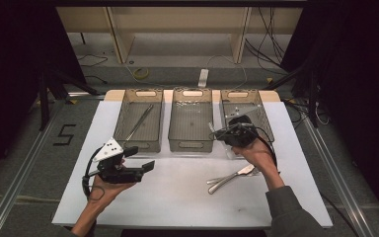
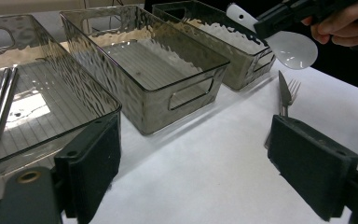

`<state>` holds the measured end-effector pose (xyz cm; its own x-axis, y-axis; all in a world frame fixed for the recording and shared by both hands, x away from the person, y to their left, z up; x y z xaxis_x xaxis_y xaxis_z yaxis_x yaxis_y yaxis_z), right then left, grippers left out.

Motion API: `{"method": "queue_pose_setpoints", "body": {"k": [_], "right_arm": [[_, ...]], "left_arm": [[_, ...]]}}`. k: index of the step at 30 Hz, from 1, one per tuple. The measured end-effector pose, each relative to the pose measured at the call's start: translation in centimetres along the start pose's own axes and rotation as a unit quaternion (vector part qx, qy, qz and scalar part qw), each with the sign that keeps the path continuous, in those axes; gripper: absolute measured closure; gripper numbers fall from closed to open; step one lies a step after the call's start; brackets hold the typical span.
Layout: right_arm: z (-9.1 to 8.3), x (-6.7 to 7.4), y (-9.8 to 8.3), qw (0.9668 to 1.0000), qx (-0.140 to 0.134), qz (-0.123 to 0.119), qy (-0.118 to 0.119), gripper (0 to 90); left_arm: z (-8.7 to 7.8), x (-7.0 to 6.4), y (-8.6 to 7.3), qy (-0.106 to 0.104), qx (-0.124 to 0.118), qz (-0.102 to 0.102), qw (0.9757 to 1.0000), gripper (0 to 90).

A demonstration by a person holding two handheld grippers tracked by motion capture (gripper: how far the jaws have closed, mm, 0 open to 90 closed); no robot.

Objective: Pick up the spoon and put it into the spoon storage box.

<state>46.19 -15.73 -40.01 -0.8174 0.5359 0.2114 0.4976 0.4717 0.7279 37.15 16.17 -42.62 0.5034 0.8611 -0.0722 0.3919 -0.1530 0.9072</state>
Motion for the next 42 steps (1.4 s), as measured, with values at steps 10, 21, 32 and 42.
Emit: {"method": "queue_pose_setpoints", "body": {"k": [10, 21, 32, 42], "right_arm": [[0.7, -0.9, 1.8, 0.9999, -0.008, 0.005, -0.007, 86.8], [1.5, -1.7, 3.4, 0.9998, -0.014, 0.007, -0.015, 86.8], [3.5, -2.3, 5.2, 0.9995, -0.025, 0.019, -0.012, 86.7], [5.1, -3.2, 6.4, 0.9987, -0.031, 0.033, -0.022, 86.7]], "left_arm": [[-0.1, 0.1, 0.0, 0.002, -0.003, -0.002, 1.0, 16.6], [0.0, 0.2, 0.1, 0.005, -0.006, -0.007, 0.9999, 16.5], [-0.1, 0.2, 0.1, 0.006, -0.009, -0.006, 0.9999, 16.6], [-0.3, 0.4, 0.3, 0.009, -0.02, -0.01, 0.9997, 16.4]]}}
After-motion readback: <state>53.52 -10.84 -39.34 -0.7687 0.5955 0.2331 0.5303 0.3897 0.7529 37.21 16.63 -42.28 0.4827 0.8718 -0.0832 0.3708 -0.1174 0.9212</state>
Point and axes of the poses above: each handheld gripper's, and its own axes: z roughly forward along the jaws, y roughly out of its top, x roughly to its left, the point moved 4 cm from there along z, roughly forward along the jaws, and after that the axes turned 14 degrees about y, right-handed, at the moved point
